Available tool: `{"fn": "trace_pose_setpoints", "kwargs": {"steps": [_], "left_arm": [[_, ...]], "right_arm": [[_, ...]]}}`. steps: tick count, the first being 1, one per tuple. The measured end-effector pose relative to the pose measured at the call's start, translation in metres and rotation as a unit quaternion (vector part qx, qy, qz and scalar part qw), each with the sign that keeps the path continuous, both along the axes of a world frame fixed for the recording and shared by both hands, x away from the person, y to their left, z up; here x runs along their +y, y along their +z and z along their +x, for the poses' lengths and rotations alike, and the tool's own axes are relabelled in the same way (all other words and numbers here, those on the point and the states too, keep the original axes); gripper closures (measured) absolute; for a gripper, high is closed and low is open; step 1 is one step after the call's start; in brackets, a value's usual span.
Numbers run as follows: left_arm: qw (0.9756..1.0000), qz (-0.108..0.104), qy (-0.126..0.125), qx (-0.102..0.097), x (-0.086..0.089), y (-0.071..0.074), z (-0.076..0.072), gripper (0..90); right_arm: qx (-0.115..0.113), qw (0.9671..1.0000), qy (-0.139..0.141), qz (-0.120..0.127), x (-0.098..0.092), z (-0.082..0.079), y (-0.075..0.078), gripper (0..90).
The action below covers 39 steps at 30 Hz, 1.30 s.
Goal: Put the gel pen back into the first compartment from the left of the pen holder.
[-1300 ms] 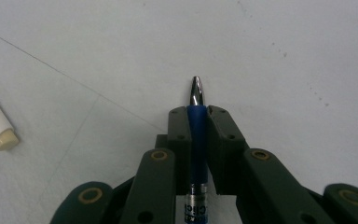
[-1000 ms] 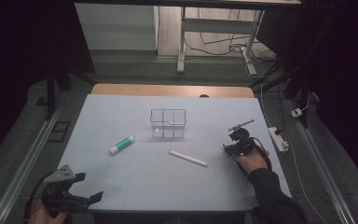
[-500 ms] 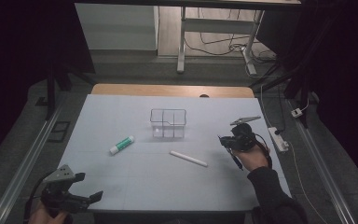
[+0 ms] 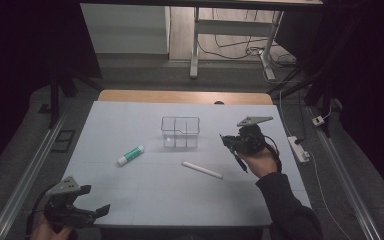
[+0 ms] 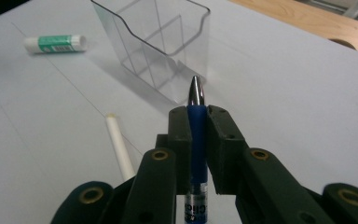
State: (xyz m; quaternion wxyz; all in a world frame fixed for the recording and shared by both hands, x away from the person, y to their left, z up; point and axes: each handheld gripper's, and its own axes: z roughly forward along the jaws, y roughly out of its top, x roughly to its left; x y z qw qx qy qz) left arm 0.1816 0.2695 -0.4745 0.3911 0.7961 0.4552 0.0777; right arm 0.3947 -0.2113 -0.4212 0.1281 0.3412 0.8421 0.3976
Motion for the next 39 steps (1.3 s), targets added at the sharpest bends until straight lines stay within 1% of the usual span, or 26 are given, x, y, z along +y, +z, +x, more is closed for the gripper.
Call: {"fn": "trace_pose_setpoints", "kwargs": {"steps": [1, 2, 4, 6, 7, 12, 14, 16, 18, 21, 25, 31, 36, 39], "left_arm": [[1.0000, 0.000, 0.000, 0.000, 0.000, 0.000, 0.000, 0.7], [1.0000, -0.001, 0.000, 0.000, 0.000, 0.000, 0.000, 0.8], [1.0000, 0.000, 0.000, 0.000, 0.000, 0.000, 0.000, 0.8], [1.0000, 0.000, 0.000, 0.000, 0.000, 0.000, 0.000, 0.8], [1.0000, 0.001, 0.000, 0.001, 0.000, 0.000, 0.000, 0.8], [1.0000, -0.001, 0.000, 0.001, 0.000, 0.000, 0.000, 0.8], [1.0000, -0.003, 0.001, 0.002, 0.000, 0.000, 0.000, 0.8], [1.0000, -0.003, 0.001, 0.002, 0.001, 0.000, 0.000, 0.8], [1.0000, -0.002, 0.000, 0.001, 0.000, 0.000, 0.000, 0.8], [1.0000, -0.001, 0.000, 0.001, 0.000, 0.000, 0.000, 0.8], [1.0000, -0.001, 0.000, 0.001, 0.000, 0.000, 0.000, 0.8], [1.0000, 0.000, -0.001, 0.001, 0.000, 0.000, 0.000, 0.8], [1.0000, 0.000, -0.002, 0.001, 0.000, 0.000, 0.000, 0.8], [1.0000, 0.000, -0.003, 0.001, 0.000, 0.000, 0.000, 0.8]], "right_arm": [[-0.002, 1.0000, 0.006, 0.005, 0.005, 0.001, 0.002, 80.3], [-0.002, 1.0000, 0.006, 0.005, 0.005, 0.001, 0.002, 80.3], [-0.005, 0.9998, 0.014, 0.015, 0.014, 0.003, 0.005, 80.3], [-0.007, 0.9996, 0.018, 0.018, 0.016, 0.004, 0.007, 80.4], [-0.013, 0.9994, 0.023, 0.023, 0.022, 0.004, 0.010, 80.3], [-0.022, 0.9988, 0.031, 0.031, 0.031, 0.007, 0.013, 80.4], [-0.025, 0.9981, 0.036, 0.042, 0.037, 0.010, 0.016, 80.3], [-0.028, 0.9979, 0.037, 0.045, 0.040, 0.011, 0.018, 80.4], [-0.036, 0.9970, 0.042, 0.054, 0.049, 0.015, 0.023, 80.3], [-0.043, 0.9962, 0.048, 0.058, 0.058, 0.019, 0.026, 80.3], [-0.045, 0.9952, 0.055, 0.067, 0.068, 0.022, 0.028, 80.4], [-0.051, 0.9944, 0.061, 0.070, 0.082, 0.030, 0.027, 80.3], [-0.053, 0.9928, 0.065, 0.086, 0.093, 0.038, 0.027, 80.3], [-0.058, 0.9915, 0.067, 0.096, 0.100, 0.042, 0.028, 80.3]]}}
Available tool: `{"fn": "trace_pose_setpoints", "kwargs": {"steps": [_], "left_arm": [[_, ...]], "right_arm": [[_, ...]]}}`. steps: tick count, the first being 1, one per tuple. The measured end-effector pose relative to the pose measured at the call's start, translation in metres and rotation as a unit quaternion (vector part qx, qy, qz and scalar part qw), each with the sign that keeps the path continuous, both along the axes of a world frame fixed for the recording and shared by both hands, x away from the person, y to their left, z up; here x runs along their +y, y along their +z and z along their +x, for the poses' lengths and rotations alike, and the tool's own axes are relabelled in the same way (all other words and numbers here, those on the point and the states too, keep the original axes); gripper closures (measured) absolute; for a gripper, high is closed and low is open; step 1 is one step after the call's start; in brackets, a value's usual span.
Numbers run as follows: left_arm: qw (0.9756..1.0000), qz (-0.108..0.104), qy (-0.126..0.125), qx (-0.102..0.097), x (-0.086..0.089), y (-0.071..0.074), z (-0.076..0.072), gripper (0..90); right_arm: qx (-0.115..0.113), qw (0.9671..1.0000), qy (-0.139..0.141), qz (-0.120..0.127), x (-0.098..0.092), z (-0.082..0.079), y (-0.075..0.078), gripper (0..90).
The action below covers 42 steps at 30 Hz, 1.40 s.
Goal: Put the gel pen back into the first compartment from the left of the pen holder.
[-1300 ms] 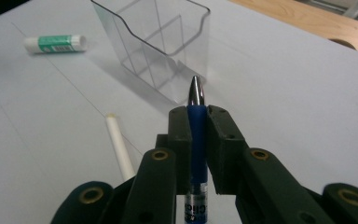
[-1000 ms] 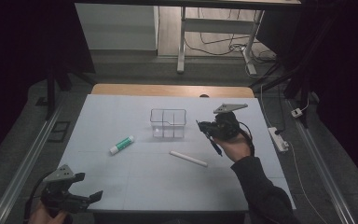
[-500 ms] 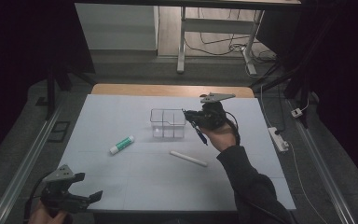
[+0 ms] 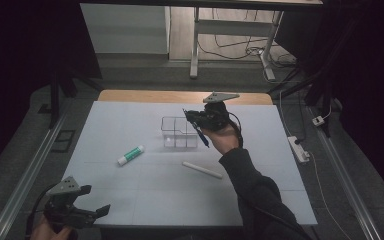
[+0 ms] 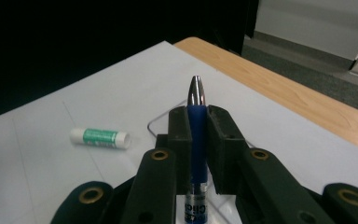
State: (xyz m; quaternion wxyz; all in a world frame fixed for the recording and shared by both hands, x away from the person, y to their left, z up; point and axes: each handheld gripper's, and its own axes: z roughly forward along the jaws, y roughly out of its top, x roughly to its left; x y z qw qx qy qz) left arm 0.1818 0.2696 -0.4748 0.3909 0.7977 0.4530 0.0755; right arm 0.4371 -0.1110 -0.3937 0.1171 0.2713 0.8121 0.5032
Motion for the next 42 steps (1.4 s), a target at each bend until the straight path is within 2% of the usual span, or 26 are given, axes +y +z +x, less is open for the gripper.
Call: {"fn": "trace_pose_setpoints", "kwargs": {"steps": [2, 9, 17, 33, 42], "left_arm": [[1.0000, 0.000, 0.000, 0.000, 0.000, 0.000, 0.000, 0.8], [1.0000, 0.001, -0.001, -0.001, 0.000, 0.000, 0.000, 0.7], [1.0000, -0.001, -0.002, -0.001, 0.000, 0.000, 0.000, 0.7], [1.0000, 0.000, -0.004, 0.000, 0.000, 0.000, 0.000, 0.7], [1.0000, 0.000, -0.006, 0.000, 0.000, 0.000, 0.000, 0.7]], "right_arm": [[-0.002, 0.9999, 0.001, 0.010, 0.005, 0.003, 0.001, 80.3], [-0.014, 0.9997, 0.006, 0.019, 0.024, 0.011, 0.002, 80.3], [-0.025, 0.9987, 0.009, 0.043, 0.050, 0.020, 0.003, 80.3], [-0.055, 0.9971, 0.016, 0.050, 0.089, 0.038, -0.002, 80.3], [-0.067, 0.9958, 0.004, 0.062, 0.100, 0.047, -0.009, 80.2]]}}
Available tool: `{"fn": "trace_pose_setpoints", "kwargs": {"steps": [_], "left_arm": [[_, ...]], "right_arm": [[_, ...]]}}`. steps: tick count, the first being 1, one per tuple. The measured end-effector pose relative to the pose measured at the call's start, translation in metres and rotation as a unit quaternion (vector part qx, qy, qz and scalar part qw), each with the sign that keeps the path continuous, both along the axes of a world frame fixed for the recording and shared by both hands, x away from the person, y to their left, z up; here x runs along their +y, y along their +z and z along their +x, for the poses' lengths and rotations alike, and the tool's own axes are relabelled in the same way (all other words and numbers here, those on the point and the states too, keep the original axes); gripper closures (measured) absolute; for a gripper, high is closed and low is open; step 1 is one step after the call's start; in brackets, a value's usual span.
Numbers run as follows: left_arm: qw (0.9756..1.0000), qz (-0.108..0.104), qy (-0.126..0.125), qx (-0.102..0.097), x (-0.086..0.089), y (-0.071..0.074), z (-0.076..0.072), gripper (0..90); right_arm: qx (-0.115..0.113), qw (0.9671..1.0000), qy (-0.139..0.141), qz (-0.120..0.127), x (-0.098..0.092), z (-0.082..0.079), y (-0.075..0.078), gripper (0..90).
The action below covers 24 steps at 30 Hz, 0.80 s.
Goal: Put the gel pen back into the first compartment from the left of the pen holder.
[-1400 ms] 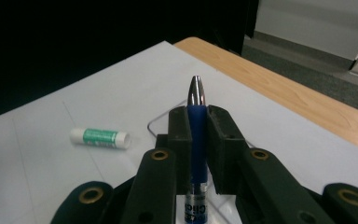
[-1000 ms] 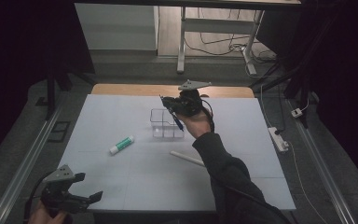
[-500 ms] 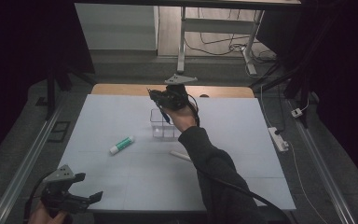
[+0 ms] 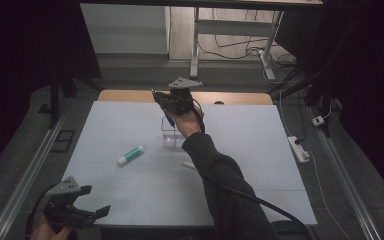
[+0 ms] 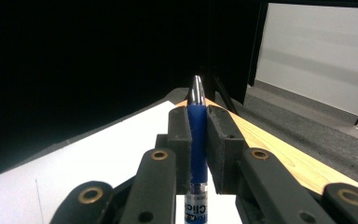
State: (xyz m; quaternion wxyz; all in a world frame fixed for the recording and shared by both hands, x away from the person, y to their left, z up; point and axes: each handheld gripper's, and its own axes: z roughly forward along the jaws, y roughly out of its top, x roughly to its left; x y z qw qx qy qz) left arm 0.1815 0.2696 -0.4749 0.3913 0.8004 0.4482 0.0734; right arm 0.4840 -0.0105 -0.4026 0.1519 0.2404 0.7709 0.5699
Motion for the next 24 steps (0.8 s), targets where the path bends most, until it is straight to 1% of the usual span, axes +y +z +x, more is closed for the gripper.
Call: {"fn": "trace_pose_setpoints", "kwargs": {"steps": [4, 7, 12, 16, 24], "left_arm": [[1.0000, 0.000, 0.000, 0.001, 0.000, 0.000, 0.000, 0.7], [1.0000, 0.001, -0.001, 0.001, 0.000, 0.000, 0.000, 0.7], [1.0000, 0.001, -0.001, 0.000, 0.000, 0.000, 0.000, 0.7], [1.0000, 0.002, -0.002, -0.001, 0.000, 0.000, 0.000, 0.7], [1.0000, 0.002, -0.002, 0.000, -0.001, 0.000, 0.000, 0.7]], "right_arm": [[-0.005, 1.0000, -0.004, 0.003, 0.005, 0.003, -0.004, 80.1], [-0.008, 0.9999, -0.007, 0.000, 0.009, 0.004, -0.008, 80.1], [-0.004, 0.9999, -0.008, -0.012, 0.014, 0.004, -0.018, 80.0], [0.001, 0.9995, -0.007, -0.031, 0.015, 0.004, -0.024, 79.9], [0.015, 0.9982, -0.009, -0.058, 0.009, 0.001, -0.032, 79.7]]}}
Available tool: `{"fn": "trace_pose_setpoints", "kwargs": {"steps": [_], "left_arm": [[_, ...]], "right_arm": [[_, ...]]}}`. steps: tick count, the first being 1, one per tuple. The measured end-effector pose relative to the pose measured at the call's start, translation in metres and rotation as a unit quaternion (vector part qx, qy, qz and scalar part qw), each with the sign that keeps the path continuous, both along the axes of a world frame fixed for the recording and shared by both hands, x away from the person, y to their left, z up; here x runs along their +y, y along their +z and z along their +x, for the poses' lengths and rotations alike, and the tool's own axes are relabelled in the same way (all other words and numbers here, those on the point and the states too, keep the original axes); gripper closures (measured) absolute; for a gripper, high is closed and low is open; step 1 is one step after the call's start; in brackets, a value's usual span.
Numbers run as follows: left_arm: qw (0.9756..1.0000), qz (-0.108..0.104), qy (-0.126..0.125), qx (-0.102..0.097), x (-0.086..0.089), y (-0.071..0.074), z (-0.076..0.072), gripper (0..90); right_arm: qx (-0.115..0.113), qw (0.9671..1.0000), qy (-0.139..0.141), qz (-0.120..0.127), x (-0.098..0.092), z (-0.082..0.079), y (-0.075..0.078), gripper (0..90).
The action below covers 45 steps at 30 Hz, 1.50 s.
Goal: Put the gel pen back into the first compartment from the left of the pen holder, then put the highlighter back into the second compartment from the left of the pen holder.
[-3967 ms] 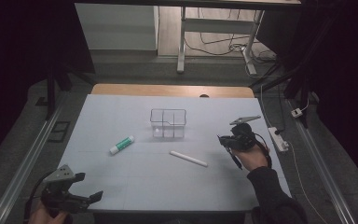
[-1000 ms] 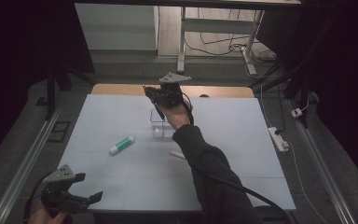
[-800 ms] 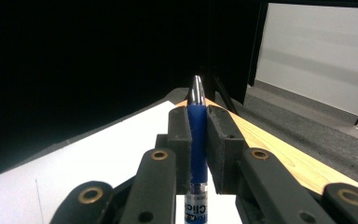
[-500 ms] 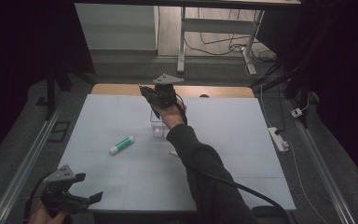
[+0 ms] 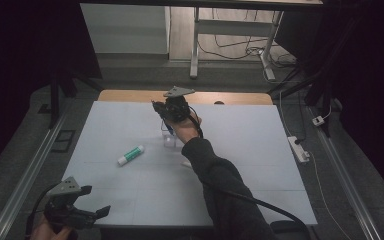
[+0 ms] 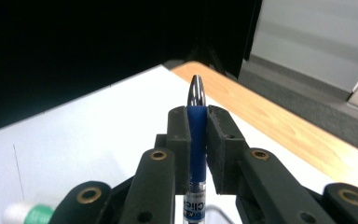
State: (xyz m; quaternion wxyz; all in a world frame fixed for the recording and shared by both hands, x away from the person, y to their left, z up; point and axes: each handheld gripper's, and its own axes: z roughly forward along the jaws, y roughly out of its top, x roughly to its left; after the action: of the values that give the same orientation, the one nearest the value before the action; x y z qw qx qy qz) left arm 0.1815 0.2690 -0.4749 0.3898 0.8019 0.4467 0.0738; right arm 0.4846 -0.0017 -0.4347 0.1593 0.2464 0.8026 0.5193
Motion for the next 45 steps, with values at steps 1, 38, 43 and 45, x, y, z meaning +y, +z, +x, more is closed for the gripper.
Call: {"fn": "trace_pose_setpoints", "kwargs": {"steps": [1, 38, 43, 45], "left_arm": [[1.0000, 0.000, 0.000, 0.000, 0.000, 0.000, 0.000, 0.7], [1.0000, -0.002, 0.003, 0.002, 0.000, 0.000, 0.000, 0.7], [1.0000, -0.002, 0.004, 0.002, 0.000, 0.000, 0.000, 0.7], [1.0000, -0.002, 0.004, 0.004, 0.000, 0.000, 0.001, 0.7]], "right_arm": [[0.003, 1.0000, -0.002, -0.006, -0.001, -0.001, -0.001, 79.6], [0.063, 0.9948, 0.025, -0.077, -0.046, -0.036, 0.020, 11.1], [0.066, 0.9924, 0.029, -0.100, -0.051, -0.042, 0.019, 4.9], [0.070, 0.9918, 0.031, -0.103, -0.053, -0.046, 0.019, 2.6]]}}
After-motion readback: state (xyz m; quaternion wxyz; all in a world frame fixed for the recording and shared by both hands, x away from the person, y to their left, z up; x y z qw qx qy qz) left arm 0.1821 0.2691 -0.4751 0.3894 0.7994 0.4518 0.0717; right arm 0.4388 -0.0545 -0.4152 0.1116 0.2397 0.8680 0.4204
